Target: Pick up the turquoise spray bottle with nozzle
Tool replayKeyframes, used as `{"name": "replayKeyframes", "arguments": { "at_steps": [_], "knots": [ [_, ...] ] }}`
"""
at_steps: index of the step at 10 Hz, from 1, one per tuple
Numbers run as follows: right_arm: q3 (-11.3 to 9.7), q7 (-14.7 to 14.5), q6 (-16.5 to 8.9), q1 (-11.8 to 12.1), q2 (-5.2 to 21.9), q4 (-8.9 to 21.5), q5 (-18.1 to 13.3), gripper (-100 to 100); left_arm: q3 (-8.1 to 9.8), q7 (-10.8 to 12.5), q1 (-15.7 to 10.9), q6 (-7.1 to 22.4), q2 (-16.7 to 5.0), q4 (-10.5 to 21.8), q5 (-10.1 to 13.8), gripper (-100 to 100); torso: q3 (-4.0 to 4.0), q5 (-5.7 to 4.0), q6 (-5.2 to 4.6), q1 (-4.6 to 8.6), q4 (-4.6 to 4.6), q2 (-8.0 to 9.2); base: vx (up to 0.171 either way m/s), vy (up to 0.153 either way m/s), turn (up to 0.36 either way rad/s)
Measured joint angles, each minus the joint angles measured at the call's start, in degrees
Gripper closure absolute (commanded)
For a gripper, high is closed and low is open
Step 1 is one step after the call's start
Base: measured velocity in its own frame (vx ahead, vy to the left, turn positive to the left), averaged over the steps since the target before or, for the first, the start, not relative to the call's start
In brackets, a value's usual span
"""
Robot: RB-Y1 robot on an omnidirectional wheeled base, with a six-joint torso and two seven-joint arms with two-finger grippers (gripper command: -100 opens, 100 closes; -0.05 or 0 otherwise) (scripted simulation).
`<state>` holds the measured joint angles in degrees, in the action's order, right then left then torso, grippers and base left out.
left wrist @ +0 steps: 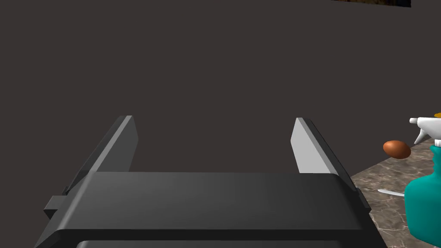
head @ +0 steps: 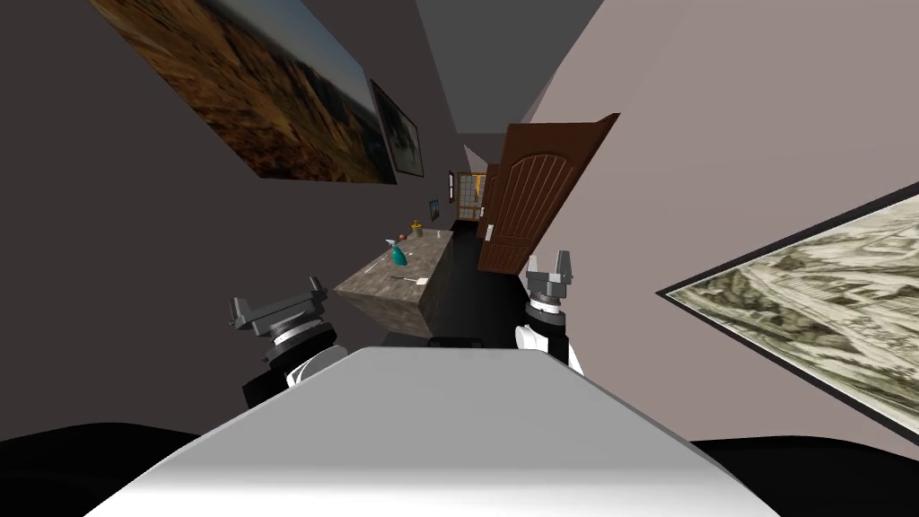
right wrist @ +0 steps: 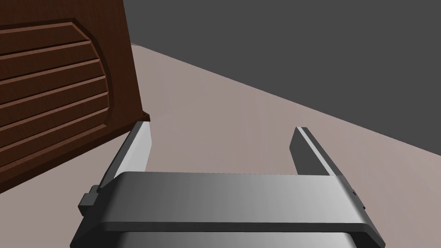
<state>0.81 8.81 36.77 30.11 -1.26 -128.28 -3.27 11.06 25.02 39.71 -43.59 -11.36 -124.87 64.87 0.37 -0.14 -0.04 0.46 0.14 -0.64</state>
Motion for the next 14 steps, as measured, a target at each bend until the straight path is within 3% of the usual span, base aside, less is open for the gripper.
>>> {"name": "replayKeyframes", "arguments": {
  "at_steps": [5, 8, 10, 14],
  "knots": [
    [0.0, 0.0, 0.0, 0.0, 0.0, 0.0, 0.0, 0, 0.99, 2.8, 2.9, -1.5, -1.5, 2.4, 8.2, -100, 0.00, 0.03, 0.00, -0.13, 0.00, -0.01, 0.134, -0.112, 0.049],
    [0.0, 0.0, 0.0, 0.0, 0.0, 0.0, 0.0, 0, 1.49, 3.6, 5.5, -2.0, -2.2, 2.9, 13.6, -100, 0.09, -0.01, 0.01, 0.12, 0.03, -0.16, 0.169, -0.146, 0.050],
    [0.0, 0.0, 0.0, 0.0, 0.0, 0.0, 0.0, 0, 1.80, 4.1, 5.9, -2.2, -2.5, 3.5, 16.7, -100, -0.01, 0.06, -0.01, -0.36, 0.00, 0.03, 0.126, -0.040, 0.015],
    [0.0, 0.0, 0.0, 0.0, 0.0, 0.0, 0.0, 0, 2.55, 5.2, 8.5, -2.8, -3.9, 4.7, 23.6, -100, 0.19, 0.04, -0.02, -0.17, 0.07, -0.31, 0.209, -0.098, 0.049]
  ]
}}
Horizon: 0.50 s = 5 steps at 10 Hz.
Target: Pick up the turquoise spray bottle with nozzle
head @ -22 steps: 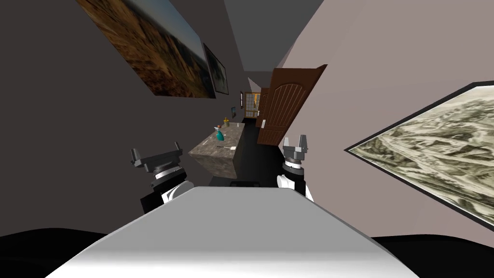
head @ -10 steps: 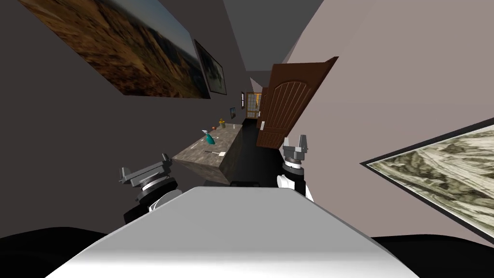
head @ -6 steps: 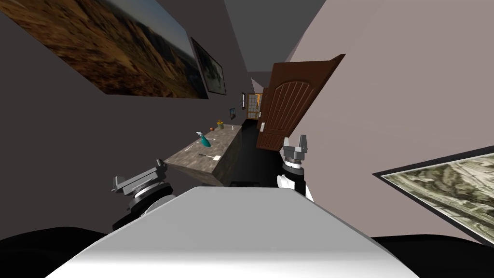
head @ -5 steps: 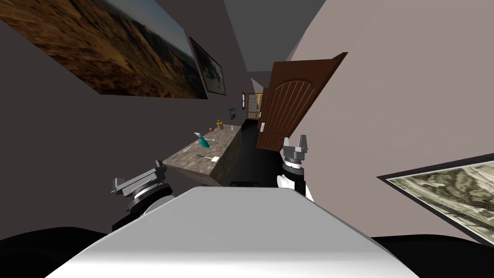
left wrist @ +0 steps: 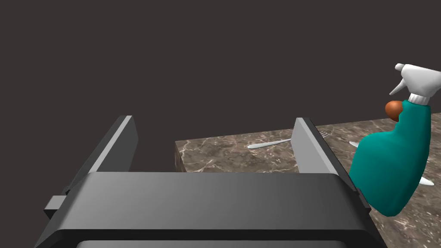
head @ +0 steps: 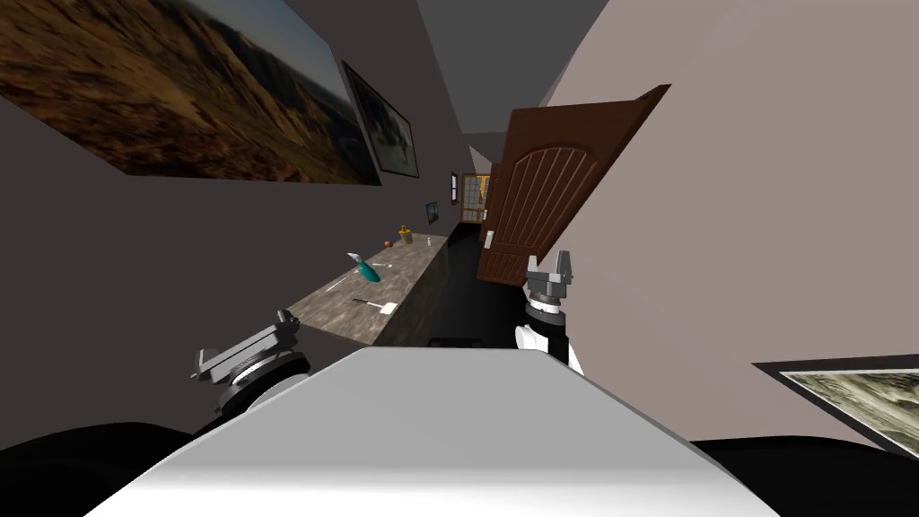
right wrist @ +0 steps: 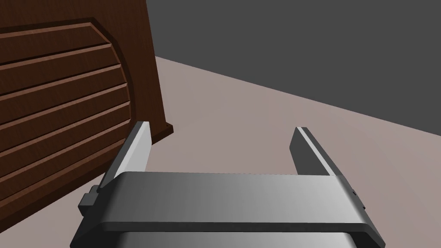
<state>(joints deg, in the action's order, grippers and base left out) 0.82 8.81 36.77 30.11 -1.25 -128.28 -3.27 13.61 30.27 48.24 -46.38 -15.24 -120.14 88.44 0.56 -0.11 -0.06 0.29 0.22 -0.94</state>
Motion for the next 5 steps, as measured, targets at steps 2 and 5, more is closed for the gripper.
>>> {"name": "replayKeyframes", "arguments": {
  "at_steps": [2, 5],
  "knots": [
    [0.0, 0.0, 0.0, 0.0, 0.0, 0.0, 0.0, 0, -0.08, 0.4, 1.3, -0.4, -0.5, 0.9, 3.1, -100, 0.06, -0.01, 0.01, 0.04, 0.02, -0.11, 0.253, -0.105, 0.042],
    [0.0, 0.0, 0.0, 0.0, 0.0, 0.0, 0.0, 0, 0.43, 0.8, 3.4, -0.8, -1.7, 1.6, 8.6, -100, 0.05, 0.00, 0.01, 0.00, 0.02, -0.10, 0.224, -0.098, 0.031]
  ]
}}
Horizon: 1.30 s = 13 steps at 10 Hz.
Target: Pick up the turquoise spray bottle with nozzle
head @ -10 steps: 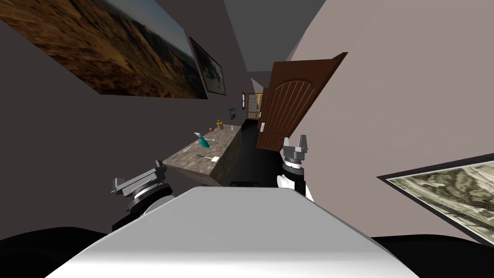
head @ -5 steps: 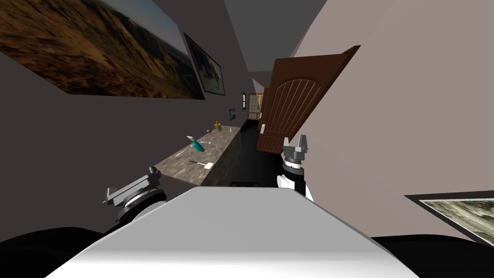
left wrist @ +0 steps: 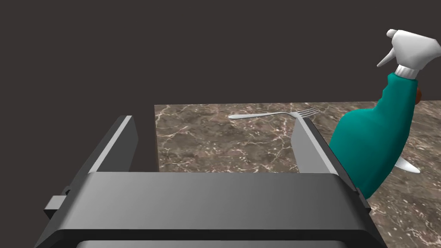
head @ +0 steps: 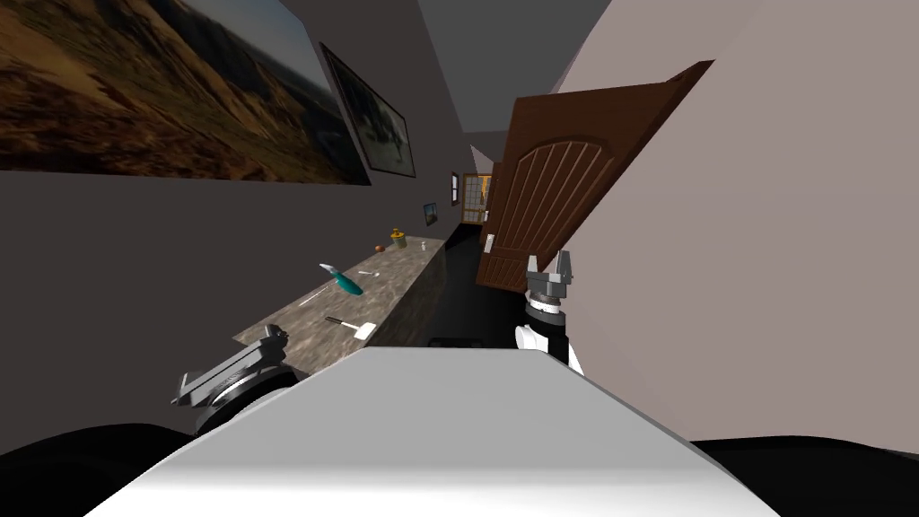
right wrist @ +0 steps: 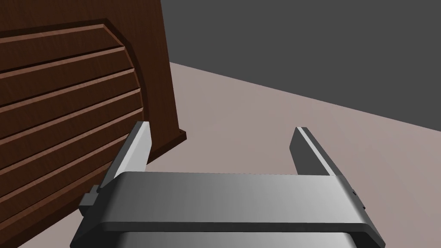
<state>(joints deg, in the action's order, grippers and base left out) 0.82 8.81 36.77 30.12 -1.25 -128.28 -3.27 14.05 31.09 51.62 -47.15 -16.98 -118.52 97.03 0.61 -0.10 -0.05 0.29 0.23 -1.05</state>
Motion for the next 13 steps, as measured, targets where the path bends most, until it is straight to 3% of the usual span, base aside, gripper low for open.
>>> {"name": "replayKeyframes", "arguments": {
  "at_steps": [5, 7, 13],
  "knots": [
    [0.0, 0.0, 0.0, 0.0, 0.0, 0.0, 0.0, 0, 0.13, 2.0, 3.3, -0.5, -1.5, 2.0, 6.0, -100, 0.03, 0.04, -0.02, -0.21, 0.02, -0.01, 0.245, -0.050, 0.025],
    [0.0, 0.0, 0.0, 0.0, 0.0, 0.0, 0.0, 0, 0.73, 1.6, 4.8, -0.4, -3.0, 2.9, 10.1, -100, 0.14, 0.00, 0.00, -0.07, 0.06, -0.22, 0.291, -0.077, 0.035],
    [0.0, 0.0, 0.0, 0.0, 0.0, 0.0, 0.0, 0, 0.54, 2.4, 8.6, -0.7, -5.0, 4.9, 16.1, -100, -0.04, 0.07, -0.02, -0.42, 0.00, 0.13, 0.260, -0.006, 0.021]
  ]
}}
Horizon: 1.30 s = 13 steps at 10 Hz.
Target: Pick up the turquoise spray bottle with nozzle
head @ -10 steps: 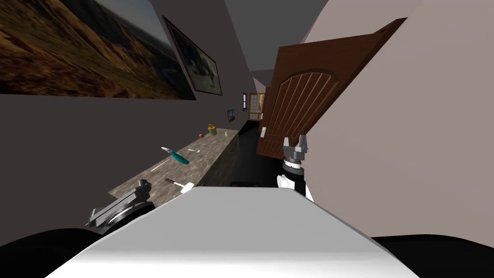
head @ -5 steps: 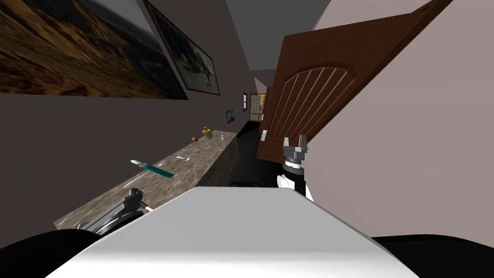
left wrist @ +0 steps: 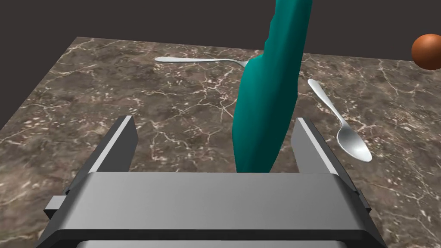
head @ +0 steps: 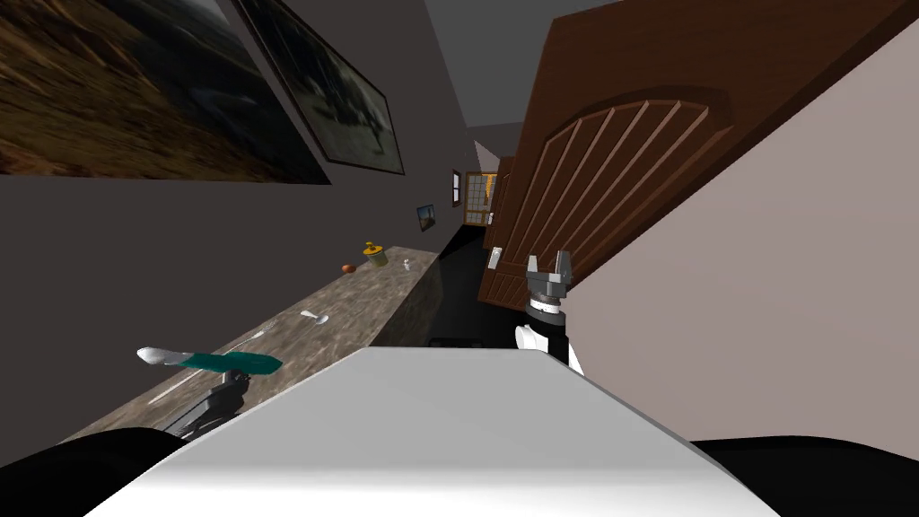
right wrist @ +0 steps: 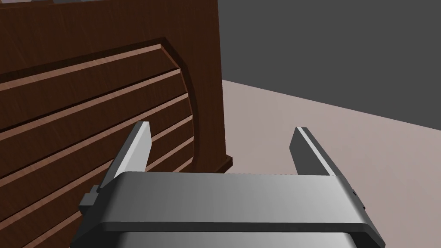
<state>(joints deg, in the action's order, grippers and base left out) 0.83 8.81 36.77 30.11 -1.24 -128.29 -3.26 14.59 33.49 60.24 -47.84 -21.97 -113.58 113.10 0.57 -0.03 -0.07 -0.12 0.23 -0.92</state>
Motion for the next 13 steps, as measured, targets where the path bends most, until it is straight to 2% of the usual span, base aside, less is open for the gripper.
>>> {"name": "replayKeyframes", "arguments": {
  "at_steps": [2, 3, 4, 5, 7, 8, 10, 13],
  "knots": [
    [0.0, 0.0, 0.0, 0.0, 0.0, 0.0, 0.0, 0, 0.03, -0.4, 1.4, -0.2, -0.6, 0.2, 1.8, -100, 0.09, 0.05, -0.01, -0.25, 0.03, -0.17, 0.256, 0.081, 0.040],
    [0.0, 0.0, 0.0, 0.0, 0.0, 0.0, 0.0, 0, 0.27, -0.5, 2.2, -0.2, -1.0, 0.7, 2.7, -100, 0.08, 0.09, -0.01, -0.43, 0.03, -0.13, 0.102, 0.053, 0.003],
    [0.0, 0.0, 0.0, 0.0, 0.0, 0.0, 0.0, 0, 0.31, -0.5, 2.3, -0.2, -1.1, 0.8, 2.8, 0, -0.14, 0.08, -0.02, -0.29, -0.05, 0.27, 0.020, 0.009, -0.005],
    [0.0, 0.0, 0.0, 0.0, 0.0, 0.0, 0.0, 0, 0.30, -0.5, 2.3, -0.2, -1.1, 0.8, 2.8, -100, -0.34, 0.04, -0.01, -0.15, -0.13, 0.60, 0.011, -0.082, -0.184],
    [0.0, 0.0, 0.0, 0.0, 0.0, 0.0, 0.0, 0, -2.63, -3.4, 0.2, 2.4, -4.0, 4.3, -0.5, -100, -0.37, 0.24, -0.31, 0.17, -0.19, 0.60, -0.008, -0.070, -0.033],
    [0.0, 0.0, 0.0, 0.0, 0.0, 0.0, 0.0, 0, -4.09, -5.2, -0.3, 3.9, -4.3, 5.9, -2.3, -100, -0.34, 0.24, -0.29, 0.07, -0.18, 0.56, -0.004, -0.021, -0.007],
    [0.0, 0.0, 0.0, 0.0, 0.0, 0.0, 0.0, 0, -4.51, -8.6, -0.4, 7.2, -4.6, 9.1, -5.7, -100, -0.32, 0.29, -0.29, -0.16, -0.17, 0.52, 0.001, 0.004, 0.000],
    [0.0, 0.0, 0.0, 0.0, 0.0, 0.0, 0.0, 0, -4.64, -10.2, -0.3, 8.4, -4.5, 9.7, -10.9, -100, -0.30, 0.29, -0.29, -0.18, -0.16, 0.50, 0.000, 0.002, 0.000]
  ]
}}
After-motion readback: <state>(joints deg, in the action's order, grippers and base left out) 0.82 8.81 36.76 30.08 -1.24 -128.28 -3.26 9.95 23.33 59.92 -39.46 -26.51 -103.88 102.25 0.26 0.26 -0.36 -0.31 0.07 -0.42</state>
